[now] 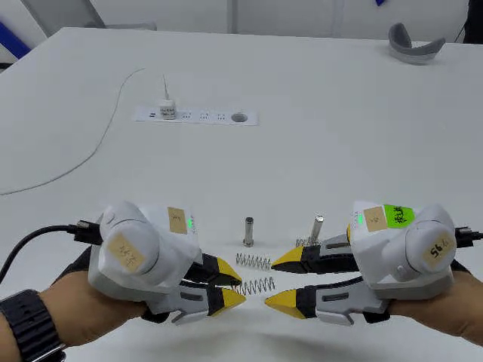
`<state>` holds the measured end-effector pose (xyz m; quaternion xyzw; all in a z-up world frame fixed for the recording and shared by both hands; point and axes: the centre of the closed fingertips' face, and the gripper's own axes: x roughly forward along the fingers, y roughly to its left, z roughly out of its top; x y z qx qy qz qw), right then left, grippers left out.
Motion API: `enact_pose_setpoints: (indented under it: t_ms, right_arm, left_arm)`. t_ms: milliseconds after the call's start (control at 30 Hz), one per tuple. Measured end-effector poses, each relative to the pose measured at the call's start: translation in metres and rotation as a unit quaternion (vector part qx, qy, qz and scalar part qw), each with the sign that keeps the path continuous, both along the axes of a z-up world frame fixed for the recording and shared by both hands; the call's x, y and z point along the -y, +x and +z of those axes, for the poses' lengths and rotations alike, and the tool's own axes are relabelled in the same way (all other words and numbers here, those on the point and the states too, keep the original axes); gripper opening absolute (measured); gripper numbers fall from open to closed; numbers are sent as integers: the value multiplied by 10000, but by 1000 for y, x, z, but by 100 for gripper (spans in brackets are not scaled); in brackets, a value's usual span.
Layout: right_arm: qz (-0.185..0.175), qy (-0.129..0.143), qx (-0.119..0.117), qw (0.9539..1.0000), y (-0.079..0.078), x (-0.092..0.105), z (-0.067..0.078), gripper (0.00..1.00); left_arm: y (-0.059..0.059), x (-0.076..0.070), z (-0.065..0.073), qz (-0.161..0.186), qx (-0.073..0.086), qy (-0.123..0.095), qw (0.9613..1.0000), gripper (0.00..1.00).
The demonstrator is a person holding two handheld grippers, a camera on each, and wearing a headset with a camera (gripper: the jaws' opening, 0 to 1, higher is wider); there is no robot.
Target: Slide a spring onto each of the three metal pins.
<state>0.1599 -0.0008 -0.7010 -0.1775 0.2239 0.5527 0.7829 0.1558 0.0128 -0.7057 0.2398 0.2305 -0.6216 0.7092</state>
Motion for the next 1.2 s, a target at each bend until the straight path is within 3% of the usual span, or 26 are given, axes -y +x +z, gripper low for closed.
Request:
enact_pose_setpoints:
  t_ms: [567, 1200]
  right_arm:
    - [241, -9, -93, 9997, -12, -5, 1, 15]
    - [424, 60, 143, 9990, -14, -21, 24, 13]
  left_arm:
    - [-9, 4, 1, -177, 10, -37, 9998, 10]
    - [-10, 4, -1, -170, -14, -9, 9999, 10]
